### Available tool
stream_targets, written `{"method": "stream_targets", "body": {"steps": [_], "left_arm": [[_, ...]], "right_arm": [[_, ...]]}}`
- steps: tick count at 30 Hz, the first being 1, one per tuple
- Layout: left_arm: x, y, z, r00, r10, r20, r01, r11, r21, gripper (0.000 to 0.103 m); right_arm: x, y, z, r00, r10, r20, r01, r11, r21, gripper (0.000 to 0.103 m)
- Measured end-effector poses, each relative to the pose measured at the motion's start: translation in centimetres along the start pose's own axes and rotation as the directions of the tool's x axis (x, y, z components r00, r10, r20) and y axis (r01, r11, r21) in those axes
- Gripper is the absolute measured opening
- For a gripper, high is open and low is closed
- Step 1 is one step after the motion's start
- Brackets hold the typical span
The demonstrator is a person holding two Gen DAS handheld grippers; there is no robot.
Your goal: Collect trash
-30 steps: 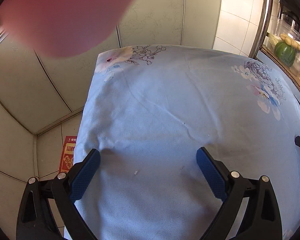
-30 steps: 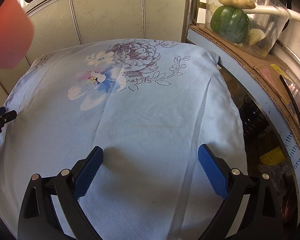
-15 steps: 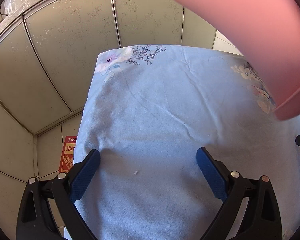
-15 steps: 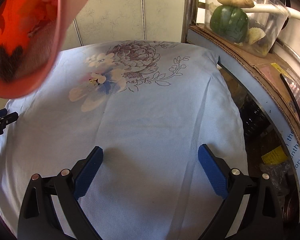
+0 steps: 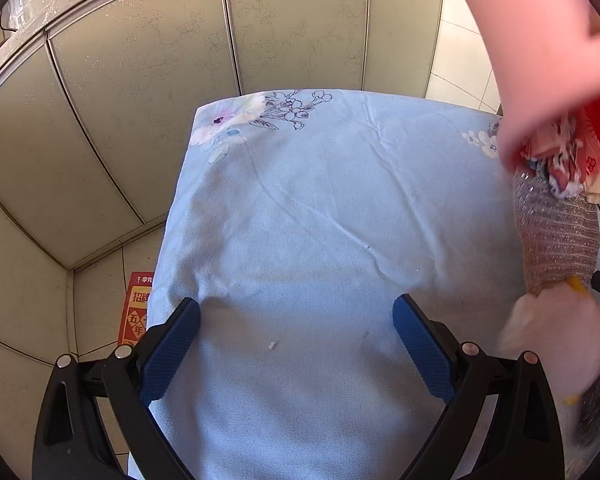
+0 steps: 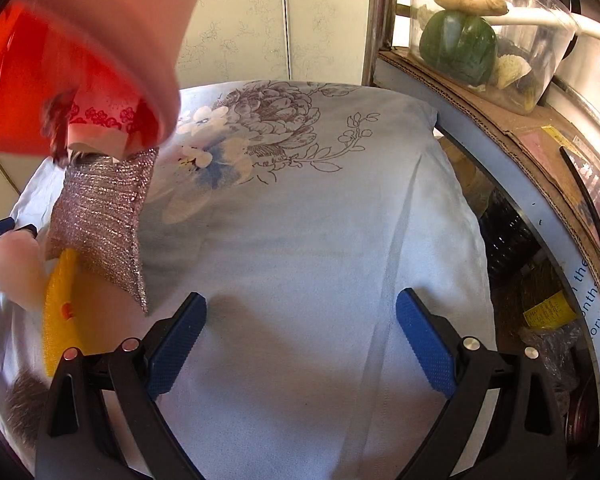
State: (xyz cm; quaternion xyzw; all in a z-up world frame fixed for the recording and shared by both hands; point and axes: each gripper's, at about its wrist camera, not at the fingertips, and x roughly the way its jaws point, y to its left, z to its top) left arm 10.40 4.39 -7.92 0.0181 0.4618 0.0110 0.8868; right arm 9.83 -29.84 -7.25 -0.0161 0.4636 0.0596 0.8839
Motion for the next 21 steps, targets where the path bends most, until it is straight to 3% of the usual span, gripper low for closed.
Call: {"method": "stream_targets", "body": {"steps": [21], "left_arm": [[0.00, -0.01, 0.02, 1.000, 0.000, 0.000, 0.000, 1.000, 0.000, 0.095]], "right_arm": [[0.38, 0.45, -0.09, 1.000, -0.014, -0.005, 0.014, 1.000, -0.010, 0.096]]}}
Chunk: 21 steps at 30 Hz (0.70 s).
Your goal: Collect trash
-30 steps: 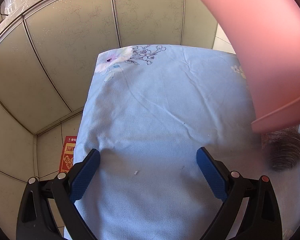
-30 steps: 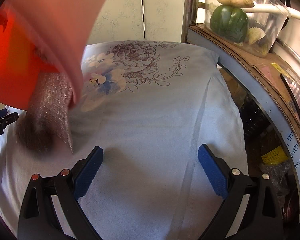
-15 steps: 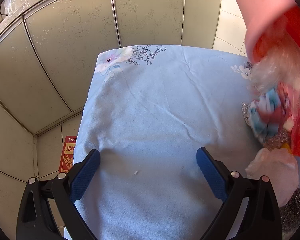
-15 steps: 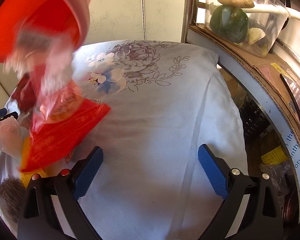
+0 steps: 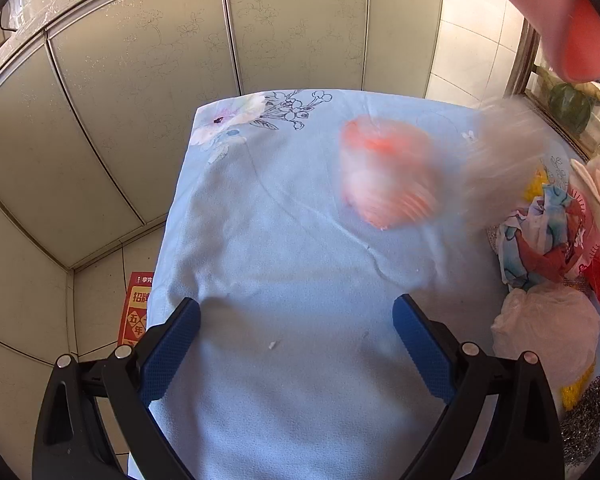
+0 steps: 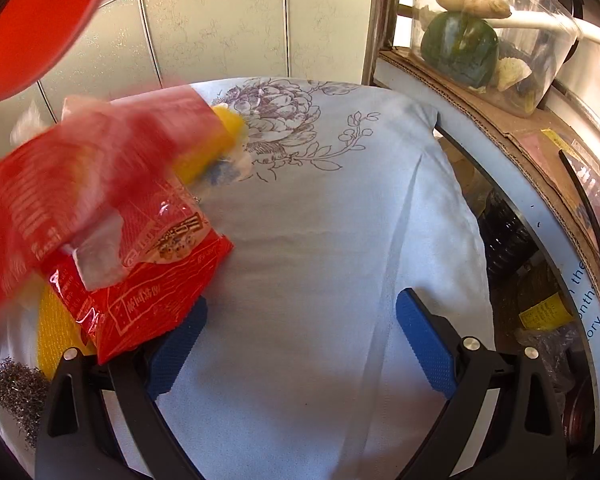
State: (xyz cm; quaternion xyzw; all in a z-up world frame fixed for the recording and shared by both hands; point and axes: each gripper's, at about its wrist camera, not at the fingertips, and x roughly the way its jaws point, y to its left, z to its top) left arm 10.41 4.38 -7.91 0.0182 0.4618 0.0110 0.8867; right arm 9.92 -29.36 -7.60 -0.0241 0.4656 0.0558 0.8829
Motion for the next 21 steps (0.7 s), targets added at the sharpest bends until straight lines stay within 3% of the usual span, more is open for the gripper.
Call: {"method": "stream_targets", "body": {"steps": [21], "left_arm": [[-0.02, -0.01, 0.01, 1.000, 0.000, 0.000, 0.000, 1.000, 0.000, 0.095]], "right_arm": [[0.09, 0.13, -0.02, 1.000, -0.001, 0.000, 0.001, 1.000, 0.000, 0.096]]}}
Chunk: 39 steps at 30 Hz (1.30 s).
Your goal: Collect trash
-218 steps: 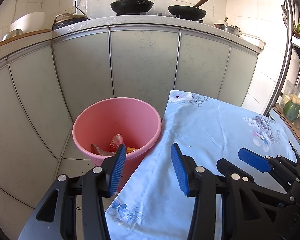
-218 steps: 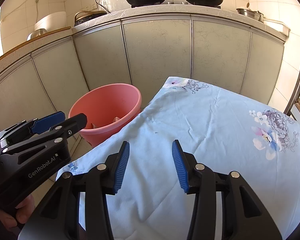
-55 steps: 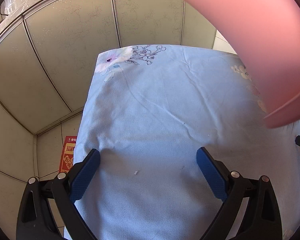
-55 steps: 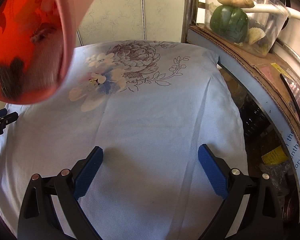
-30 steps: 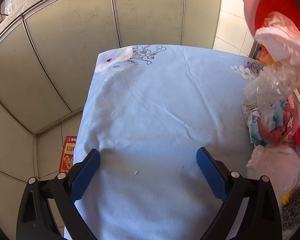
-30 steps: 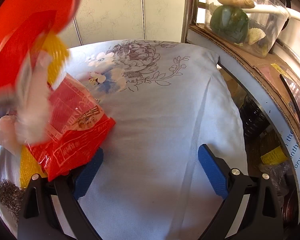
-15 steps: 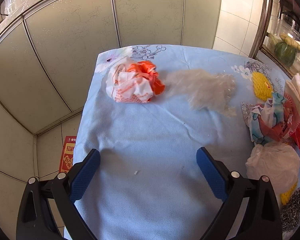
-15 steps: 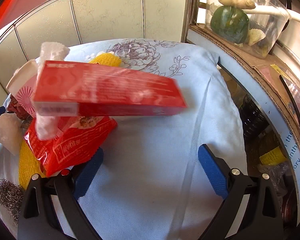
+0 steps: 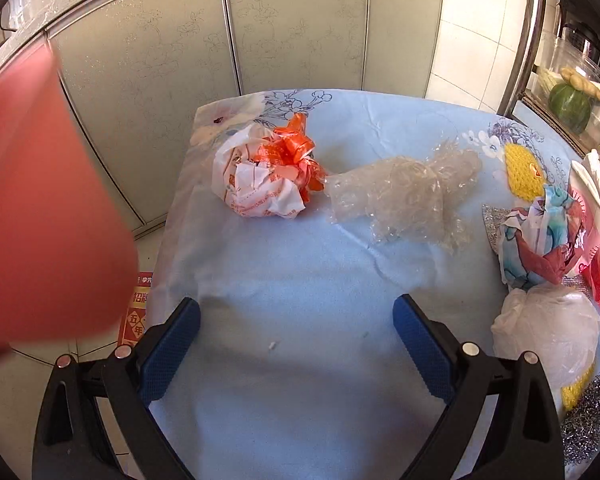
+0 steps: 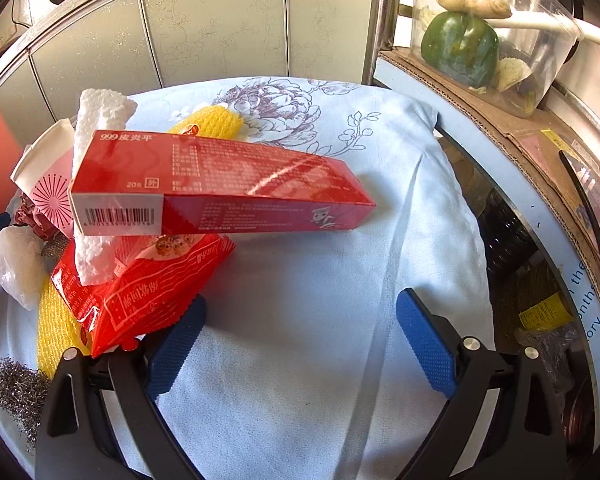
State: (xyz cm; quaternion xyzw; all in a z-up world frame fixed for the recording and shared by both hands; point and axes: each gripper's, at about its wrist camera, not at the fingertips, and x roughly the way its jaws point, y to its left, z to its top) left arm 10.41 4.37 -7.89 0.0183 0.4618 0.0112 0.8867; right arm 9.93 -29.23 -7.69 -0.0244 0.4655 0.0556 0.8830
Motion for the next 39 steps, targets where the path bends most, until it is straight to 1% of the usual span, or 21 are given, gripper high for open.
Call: {"method": "stream_targets", "body": {"steps": [30, 33, 39], "left_arm": [[0.00, 0.00, 0.00, 1.000, 0.000, 0.000, 0.000, 1.000, 0.000, 0.095], [0.00, 0.01, 0.00, 1.000, 0.000, 0.000, 0.000, 1.000, 0.000, 0.095], [0.02, -0.01, 0.01, 1.000, 0.001, 0.000, -0.001, 1.000, 0.000, 0.096]], "right_arm": [[0.10, 0.08, 0.01, 1.000, -0.002, 0.000, 0.002, 1.000, -0.001, 0.096], [0.10, 0.11, 0.01, 1.000, -0.008, -0.004, 0.008, 1.000, -0.003, 0.096], [-0.24, -0.12, -0.11, 0.999, -0.034, -0.030, 0.035, 0.999, 0.038, 0.096]]}}
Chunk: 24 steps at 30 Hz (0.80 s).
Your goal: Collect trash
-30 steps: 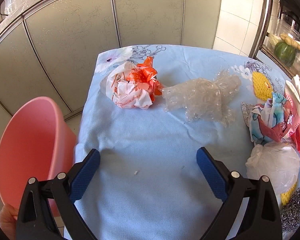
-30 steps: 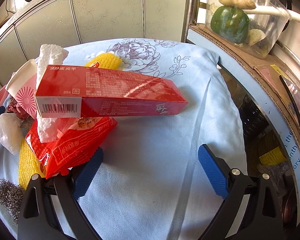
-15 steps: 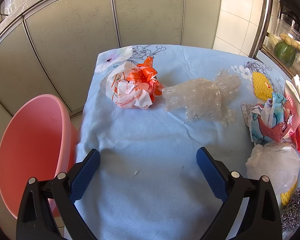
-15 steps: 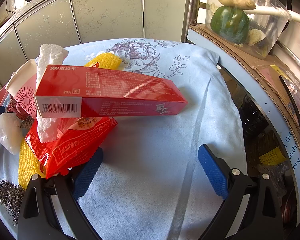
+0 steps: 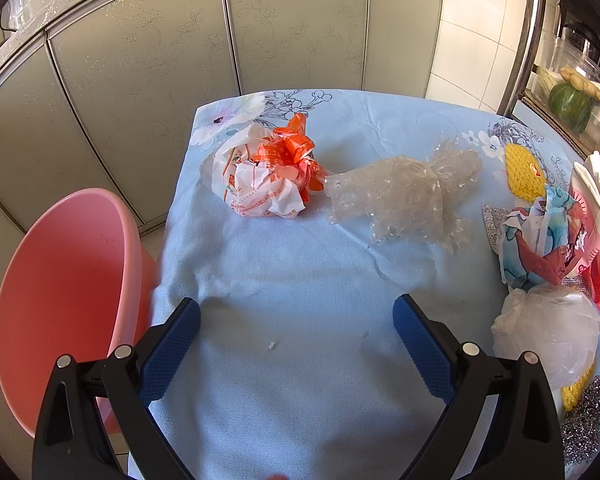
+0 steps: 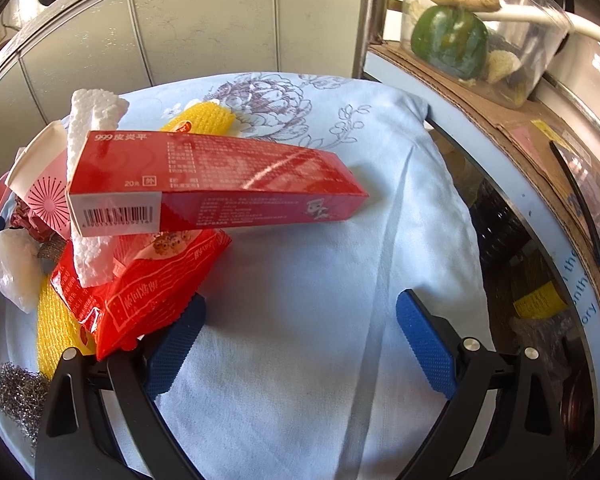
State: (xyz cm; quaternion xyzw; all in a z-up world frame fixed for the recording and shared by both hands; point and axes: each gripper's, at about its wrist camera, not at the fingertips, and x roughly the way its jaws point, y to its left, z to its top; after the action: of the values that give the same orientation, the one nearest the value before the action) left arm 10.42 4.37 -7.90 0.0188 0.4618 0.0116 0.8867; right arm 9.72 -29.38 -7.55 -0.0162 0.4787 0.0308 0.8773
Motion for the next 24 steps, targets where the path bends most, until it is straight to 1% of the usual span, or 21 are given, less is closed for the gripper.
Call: {"method": "stream_targets", "body": {"steps": [3, 5, 9, 10, 11, 13, 16, 20, 24], "left_arm": [[0.0, -0.1, 0.1, 1.000, 0.008, -0.003, -0.008, 1.000, -0.013, 0.097], [-0.1, -0.2, 0.0, 1.000, 0.019, -0.003, -0.019, 1.000, -0.025, 0.096], [-1.0, -0.7, -0.4, 1.000, 0.024, -0.003, -0.024, 0.999, -0.042, 0.075], [-1.4, -0.8, -0.5, 1.000, 0.017, -0.004, -0.017, 0.999, -0.050, 0.072], [-1.8, -0.9, -0.6, 1.000, 0.006, -0.001, -0.006, 0.998, -0.062, 0.070], [-3.2, -1.3, -0.8, 1.000, -0.015, 0.027, 0.018, 0.996, -0.088, 0.066], [-5.5, -2.1, -1.0, 0.996, -0.028, 0.081, 0.036, 0.994, -0.099, 0.064], [-8.2, -3.3, -1.2, 0.989, -0.023, 0.149, 0.038, 0.994, -0.101, 0.058], [-10.0, -4.2, -1.6, 0.981, -0.022, 0.195, 0.040, 0.995, -0.088, 0.051]], "right_arm": [[-0.6, 0.0, -0.5, 1.000, -0.016, -0.020, 0.016, 1.000, 0.009, 0.096], [-1.5, 0.2, -0.9, 1.000, -0.024, -0.006, 0.024, 1.000, 0.000, 0.096], [-3.3, 0.8, -1.9, 0.999, -0.029, 0.025, 0.030, 1.000, -0.009, 0.096], [-3.9, 0.9, -2.1, 0.999, -0.027, 0.040, 0.028, 1.000, -0.007, 0.096], [-4.3, 1.1, -2.2, 0.998, -0.024, 0.052, 0.025, 1.000, -0.006, 0.096], [-5.7, 1.7, -2.5, 0.995, -0.014, 0.096, 0.015, 1.000, -0.006, 0.096], [-7.7, 2.9, -2.5, 0.986, -0.016, 0.165, 0.019, 1.000, -0.016, 0.096], [-10.1, 4.4, -2.4, 0.962, -0.030, 0.270, 0.040, 0.999, -0.031, 0.096], [-11.2, 5.4, -2.4, 0.945, -0.041, 0.326, 0.057, 0.998, -0.039, 0.096]]}}
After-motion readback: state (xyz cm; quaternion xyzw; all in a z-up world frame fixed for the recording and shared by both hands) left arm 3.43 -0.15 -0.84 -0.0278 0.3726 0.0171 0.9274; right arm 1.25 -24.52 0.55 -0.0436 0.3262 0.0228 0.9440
